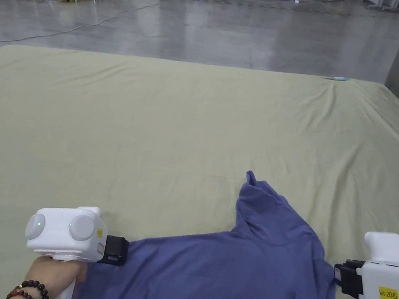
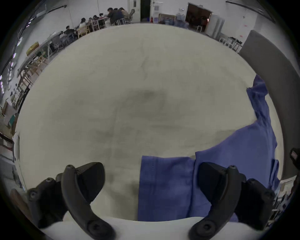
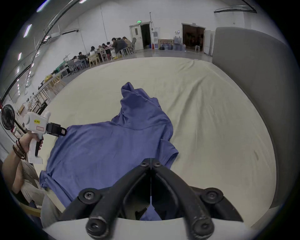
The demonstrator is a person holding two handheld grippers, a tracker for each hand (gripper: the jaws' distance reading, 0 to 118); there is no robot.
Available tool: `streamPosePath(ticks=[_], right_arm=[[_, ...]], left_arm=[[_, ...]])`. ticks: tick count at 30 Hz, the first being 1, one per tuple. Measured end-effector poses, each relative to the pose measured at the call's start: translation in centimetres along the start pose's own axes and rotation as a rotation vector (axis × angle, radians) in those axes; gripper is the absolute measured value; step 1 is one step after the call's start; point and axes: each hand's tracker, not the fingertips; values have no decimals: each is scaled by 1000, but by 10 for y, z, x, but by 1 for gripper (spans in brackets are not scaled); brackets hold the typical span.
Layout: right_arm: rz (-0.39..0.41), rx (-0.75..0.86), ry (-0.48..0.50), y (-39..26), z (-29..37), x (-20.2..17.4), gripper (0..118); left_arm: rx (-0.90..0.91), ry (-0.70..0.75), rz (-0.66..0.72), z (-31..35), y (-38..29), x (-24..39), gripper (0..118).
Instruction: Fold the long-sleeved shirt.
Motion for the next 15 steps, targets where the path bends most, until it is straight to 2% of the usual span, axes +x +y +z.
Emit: streamPosePath(ticks=[2,3,4,5,7,8,10,12,15], right_arm=[[-1,-7,-3,-1,-4,2,0],[-1,-9,-5,-1,-6,2,0],[-2,-10,-5,0,-8,1,0],[-2,-12,-2,1,-11,1,0],[-4,-16,1,5,-13,-1,0],[0,-19,6,9,-16,-1,0],[4,-17,7,20,-20,-2,0],[3,-7,5,38,-25,1,0],[-8,6,-2,73,-36,8,0]], left_arm=[[42,17,9,3,-3,2,106],[48,15,3,23,-14,16,92],[76,-54,-2,30,-16,19,74],[83,-23,-13,36,-18,23,54],[116,-61,-82,45,-17,26,0],[118,-2,-88,49,-15,25,0],[102,-120,-43,54,-10,20,0],[119,-112,-4,59,-4,12,0],[149,-117,-18,72,0,6,0]])
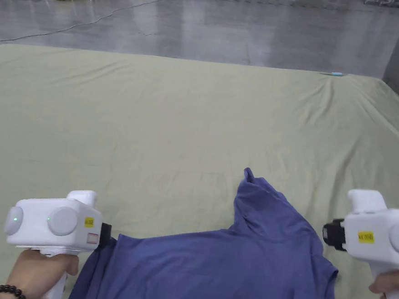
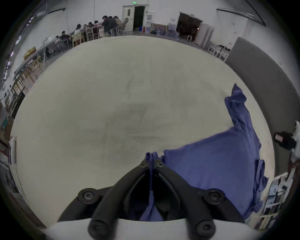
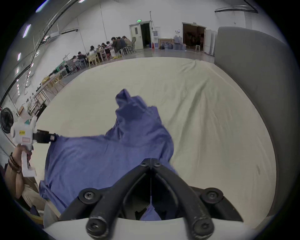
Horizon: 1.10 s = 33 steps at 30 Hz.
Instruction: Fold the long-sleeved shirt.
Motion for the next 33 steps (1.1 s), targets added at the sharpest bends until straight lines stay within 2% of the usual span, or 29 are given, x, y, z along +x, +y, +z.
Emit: streamPosePath(ticks=[3,6,7,9,10,13,16,18,19,20,21,22,24,26,28,31,33], right_arm=[[13,-5,-37,33,-25,6,0],[32,-50,-26,59,-57,10,0],[32,-71,-20,61,-63,9,3],[26,-143,-20,66,-82,10,42],[29,-183,-31,67,-92,9,56],[85,-265,-70,53,-103,-5,55],[93,-334,-78,40,-135,-11,54],[96,-357,-97,29,-151,-18,46],[104,-332,-104,27,-162,-17,32],[117,-340,-74,28,-163,-19,6],[103,-353,-8,30,-162,-23,0],[95,-355,-116,32,-162,-26,0],[161,-352,-94,34,-152,-29,0],[88,-326,-55,48,-137,-20,0],[54,-245,-24,65,-108,-10,0],[36,-165,15,100,-66,3,0],[44,-95,6,122,-35,7,0]], left_arm=[[17,13,-18,10,4,-4,0],[24,19,-18,18,4,-6,0],[26,16,-13,20,4,-7,0],[36,9,-8,19,2,-8,0],[37,10,-9,19,2,-8,0],[34,26,-30,15,1,-10,0],[26,19,-24,7,2,-14,0],[23,15,-19,5,2,-15,0],[24,16,-20,5,2,-14,0],[28,21,-24,5,2,-8,0],[29,23,-25,6,2,-7,0],[29,23,-28,6,2,-7,0],[30,22,-43,9,4,-7,0],[79,35,-55,21,11,-8,0],[146,17,-53,36,27,-13,0],[211,4,-43,65,60,-14,0],[272,-11,-48,88,85,-14,0]])
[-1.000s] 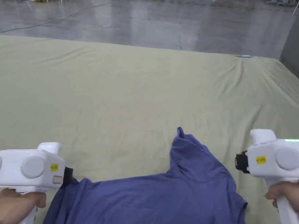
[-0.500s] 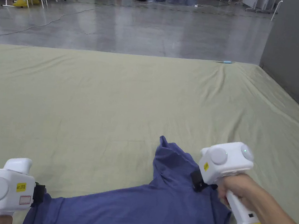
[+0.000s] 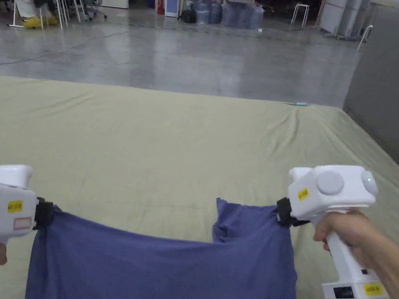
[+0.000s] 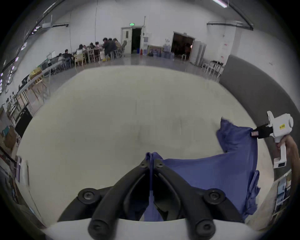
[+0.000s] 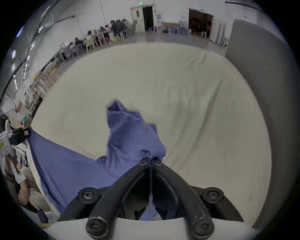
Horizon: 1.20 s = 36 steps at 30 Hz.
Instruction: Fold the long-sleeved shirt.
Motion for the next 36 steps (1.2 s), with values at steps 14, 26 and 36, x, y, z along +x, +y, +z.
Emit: streamPosePath(ticks=[14,26,36], right_arm=[[32,523,-125,193,269,-18,0],[-51,787,-216,275,376,-36,0],[-82,647,-197,225,314,-21,0]], left_arm=[[462,34,-95,154,251,68,0],[583,6,49,190,348,87,0],[462,19,14,128,308,83,0]])
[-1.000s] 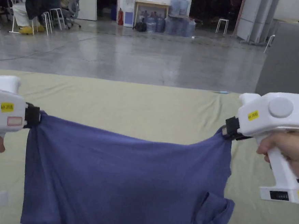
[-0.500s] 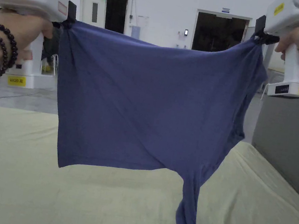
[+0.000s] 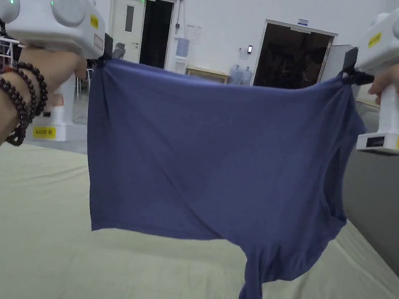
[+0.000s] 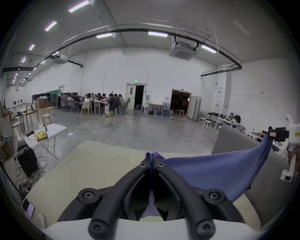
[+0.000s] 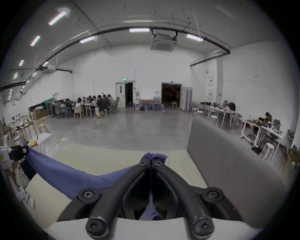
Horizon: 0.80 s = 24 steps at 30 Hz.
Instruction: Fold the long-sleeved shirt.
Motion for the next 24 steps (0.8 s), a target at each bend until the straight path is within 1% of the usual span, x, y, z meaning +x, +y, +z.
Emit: streamPosePath(ticks=[3,4,6,8,9,10,12,16,18,19,22,23,24], right_arm=[[0,-69,24,-50,-29,5,0],[8,-119,22,-71,-37,4,0],[-19,-170,20,-108,-52,9,0],[-65,-223,18,-145,-62,14,0],[-67,-251,20,-159,-65,16,0],[-52,-278,23,-173,-61,17,0],[-36,-273,28,-189,-54,20,0],[-32,-237,75,-204,-14,30,0],[40,-209,91,-213,16,30,0],[64,-199,102,-220,34,30,0],[60,-214,136,-251,79,39,0],[53,-222,168,-265,95,44,0],[57,-226,167,-276,109,46,0]], left_arm=[[-42,1,-19,-11,-47,1,0],[-83,4,-37,-16,-65,0,0],[-118,2,-28,-24,-97,-3,0],[-155,5,-2,-29,-131,-10,0],[-181,-3,11,-31,-144,-13,0],[-195,-7,19,-31,-156,-18,0],[-209,-12,14,-23,-173,-25,0],[-161,-56,8,4,-191,-46,0],[-145,-105,36,28,-203,-56,0],[-143,-120,26,59,-211,-49,0],[-175,-128,-29,105,-244,-56,0],[-189,-149,-39,134,-262,-51,0],[-193,-157,-36,149,-274,-54,0]])
